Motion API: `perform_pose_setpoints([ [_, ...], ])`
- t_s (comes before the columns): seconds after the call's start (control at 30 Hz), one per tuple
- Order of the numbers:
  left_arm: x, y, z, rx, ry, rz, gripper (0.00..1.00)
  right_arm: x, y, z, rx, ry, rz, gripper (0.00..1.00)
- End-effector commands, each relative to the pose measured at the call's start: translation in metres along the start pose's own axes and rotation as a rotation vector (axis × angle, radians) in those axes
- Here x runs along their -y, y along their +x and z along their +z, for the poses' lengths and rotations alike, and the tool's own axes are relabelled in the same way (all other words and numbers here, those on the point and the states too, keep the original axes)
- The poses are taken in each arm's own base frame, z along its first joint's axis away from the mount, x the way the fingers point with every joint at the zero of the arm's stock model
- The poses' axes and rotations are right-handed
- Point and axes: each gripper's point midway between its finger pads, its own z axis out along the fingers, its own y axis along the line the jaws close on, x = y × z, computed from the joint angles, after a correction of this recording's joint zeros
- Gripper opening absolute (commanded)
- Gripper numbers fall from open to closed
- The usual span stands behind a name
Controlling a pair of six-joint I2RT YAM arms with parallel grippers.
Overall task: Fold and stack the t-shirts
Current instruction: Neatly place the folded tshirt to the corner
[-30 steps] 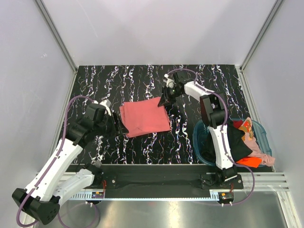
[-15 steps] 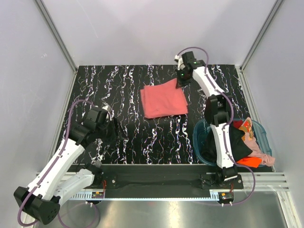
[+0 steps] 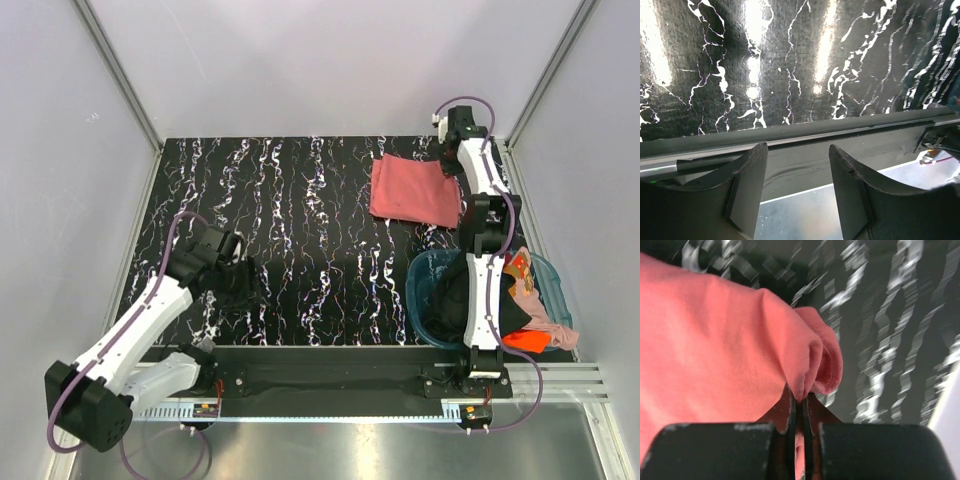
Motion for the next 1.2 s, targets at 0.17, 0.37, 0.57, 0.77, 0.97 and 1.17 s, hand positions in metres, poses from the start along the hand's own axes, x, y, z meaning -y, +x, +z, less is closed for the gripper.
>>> perform_pose_setpoints([
  [0.17, 0.012, -0.014, 0.015, -0.069, 0.006, 0.057, 0.58, 0.1, -0.06, -0.011, 0.243, 0.177, -0.062, 0.0],
  [0.37, 0.021, -0.03, 0.02, -0.104, -0.012, 0.087, 0.58, 0.137, -0.062, 0.008, 0.304, 0.216, -0.071, 0.0],
  [0.57, 0.02, -0.035, 0.029, -0.163, -0.047, 0.096, 0.58, 0.166, -0.072, 0.024, 0.388, 0.282, -0.081, 0.0],
  [0.77, 0.02, -0.042, 0.034, -0.186, -0.068, 0.09, 0.58, 0.181, -0.08, 0.035, 0.455, 0.337, -0.118, 0.0],
  [0.97, 0.023, -0.047, 0.038, -0.201, -0.076, 0.083, 0.58, 0.196, -0.09, 0.042, 0.512, 0.401, -0.153, 0.0],
  [1.17, 0.026, -0.048, 0.041, -0.21, -0.071, 0.067, 0.58, 0.202, -0.092, 0.046, 0.554, 0.398, -0.147, 0.0],
])
